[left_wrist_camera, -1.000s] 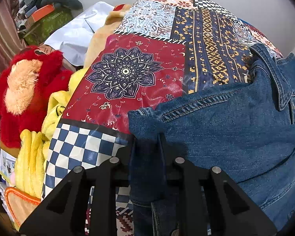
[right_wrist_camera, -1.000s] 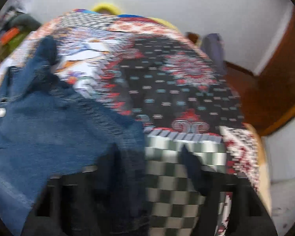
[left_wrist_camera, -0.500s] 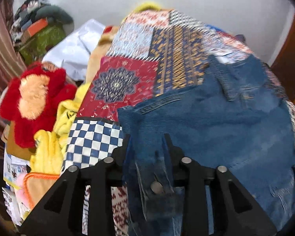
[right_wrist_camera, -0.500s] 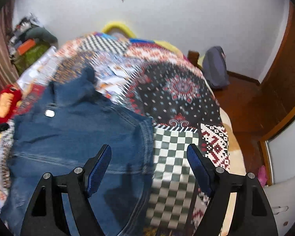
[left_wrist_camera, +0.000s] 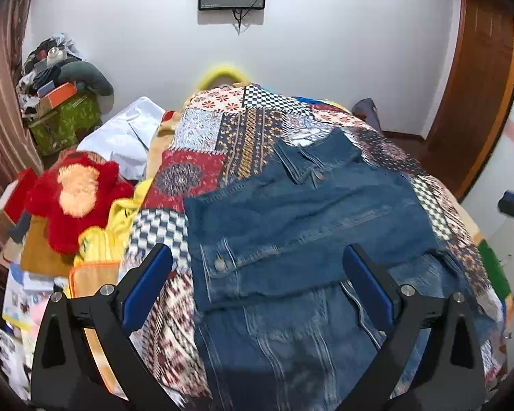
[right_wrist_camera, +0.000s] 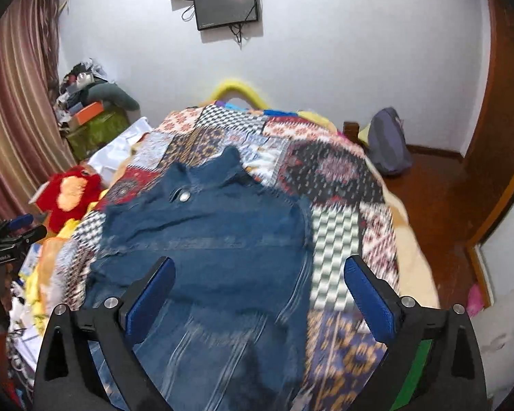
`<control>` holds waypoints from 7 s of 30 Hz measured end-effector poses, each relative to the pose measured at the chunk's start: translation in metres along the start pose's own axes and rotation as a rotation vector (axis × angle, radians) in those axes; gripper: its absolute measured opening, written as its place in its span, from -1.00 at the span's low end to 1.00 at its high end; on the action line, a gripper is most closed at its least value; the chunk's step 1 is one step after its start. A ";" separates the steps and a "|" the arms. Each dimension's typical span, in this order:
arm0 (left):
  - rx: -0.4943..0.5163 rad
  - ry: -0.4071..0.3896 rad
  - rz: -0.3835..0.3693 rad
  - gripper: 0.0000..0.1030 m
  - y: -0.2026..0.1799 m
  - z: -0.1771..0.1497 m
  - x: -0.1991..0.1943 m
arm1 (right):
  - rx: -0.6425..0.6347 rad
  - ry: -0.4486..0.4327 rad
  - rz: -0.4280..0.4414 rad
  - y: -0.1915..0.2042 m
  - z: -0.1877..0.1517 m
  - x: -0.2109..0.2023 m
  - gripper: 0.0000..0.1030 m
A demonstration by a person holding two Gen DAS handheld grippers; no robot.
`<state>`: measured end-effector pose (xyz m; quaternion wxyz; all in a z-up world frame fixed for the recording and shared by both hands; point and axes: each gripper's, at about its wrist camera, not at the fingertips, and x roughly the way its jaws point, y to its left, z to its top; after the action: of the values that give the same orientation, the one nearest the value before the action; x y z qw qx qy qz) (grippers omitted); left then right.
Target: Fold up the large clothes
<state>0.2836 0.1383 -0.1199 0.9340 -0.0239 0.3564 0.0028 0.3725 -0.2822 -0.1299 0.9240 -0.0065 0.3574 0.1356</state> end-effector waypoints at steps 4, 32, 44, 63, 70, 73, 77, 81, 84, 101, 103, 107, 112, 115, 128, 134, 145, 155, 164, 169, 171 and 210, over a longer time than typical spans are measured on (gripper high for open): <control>-0.019 0.038 -0.014 0.95 0.000 -0.034 -0.012 | 0.040 0.047 0.023 0.003 -0.042 -0.015 0.91; -0.510 0.326 -0.109 0.24 0.051 -0.215 0.020 | 0.323 0.215 0.117 -0.016 -0.191 -0.021 0.46; -0.356 0.201 -0.007 -0.63 0.034 -0.174 0.006 | 0.345 0.119 0.189 -0.024 -0.181 -0.022 -0.69; -0.176 -0.065 0.040 -0.66 0.028 0.005 0.029 | 0.141 -0.135 0.122 -0.013 -0.020 0.012 -0.74; -0.228 0.001 -0.053 -0.66 0.038 0.060 0.088 | 0.127 -0.176 0.083 -0.021 0.054 0.055 -0.85; -0.206 0.055 -0.010 -0.66 0.036 0.068 0.124 | 0.104 -0.155 0.059 -0.023 0.076 0.084 -0.85; -0.197 0.201 0.032 -0.53 0.043 0.058 0.181 | 0.053 -0.085 0.036 -0.023 0.079 0.121 -0.84; -0.143 0.280 0.141 -0.40 0.052 0.045 0.214 | 0.025 0.028 0.056 -0.027 0.057 0.155 -0.84; -0.155 0.286 0.127 -0.02 0.060 0.041 0.211 | -0.021 0.138 0.048 -0.024 0.036 0.176 -0.83; -0.117 0.337 0.079 0.73 0.106 -0.024 0.145 | -0.223 0.345 -0.092 -0.021 -0.036 0.201 -0.69; -0.102 0.366 0.052 0.73 0.099 -0.031 0.152 | -0.198 0.356 -0.084 -0.027 -0.037 0.200 -0.69; -0.079 0.382 -0.004 0.73 0.084 -0.033 0.170 | -0.168 0.363 -0.091 -0.035 -0.037 0.200 -0.07; -0.076 0.407 0.024 0.73 0.069 -0.020 0.211 | -0.137 0.327 -0.200 -0.054 -0.043 0.201 0.82; -0.075 0.403 0.007 0.72 0.064 -0.013 0.223 | -0.027 0.335 -0.128 -0.069 -0.038 0.191 0.78; -0.172 0.350 -0.143 0.38 0.062 0.001 0.243 | 0.106 0.275 0.110 -0.061 -0.015 0.204 0.27; -0.277 0.340 -0.220 0.07 0.071 -0.005 0.244 | 0.104 0.264 0.132 -0.057 -0.019 0.210 0.19; -0.198 0.256 -0.116 -0.77 0.063 0.007 0.199 | 0.129 0.232 0.144 -0.047 -0.015 0.203 -0.66; -0.118 0.011 -0.024 -0.82 0.058 0.051 0.112 | -0.019 -0.024 0.076 -0.012 0.055 0.125 -0.72; -0.157 -0.021 0.054 -0.85 0.089 0.097 0.137 | -0.067 -0.146 0.018 0.009 0.128 0.131 -0.73; -0.168 0.031 0.092 -1.00 0.088 0.099 0.193 | -0.044 -0.077 -0.038 0.003 0.138 0.195 -0.72; -0.163 0.047 0.123 -1.00 0.092 0.096 0.213 | -0.049 -0.037 -0.076 0.000 0.134 0.225 -0.72; 0.078 0.026 0.029 -0.05 -0.007 0.064 0.100 | -0.215 0.007 0.117 0.084 0.074 0.132 0.28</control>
<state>0.4005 0.1332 -0.1385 0.9293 0.0177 0.3688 0.0022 0.4930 -0.1606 -0.1551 0.9073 -0.0850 0.3439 0.2267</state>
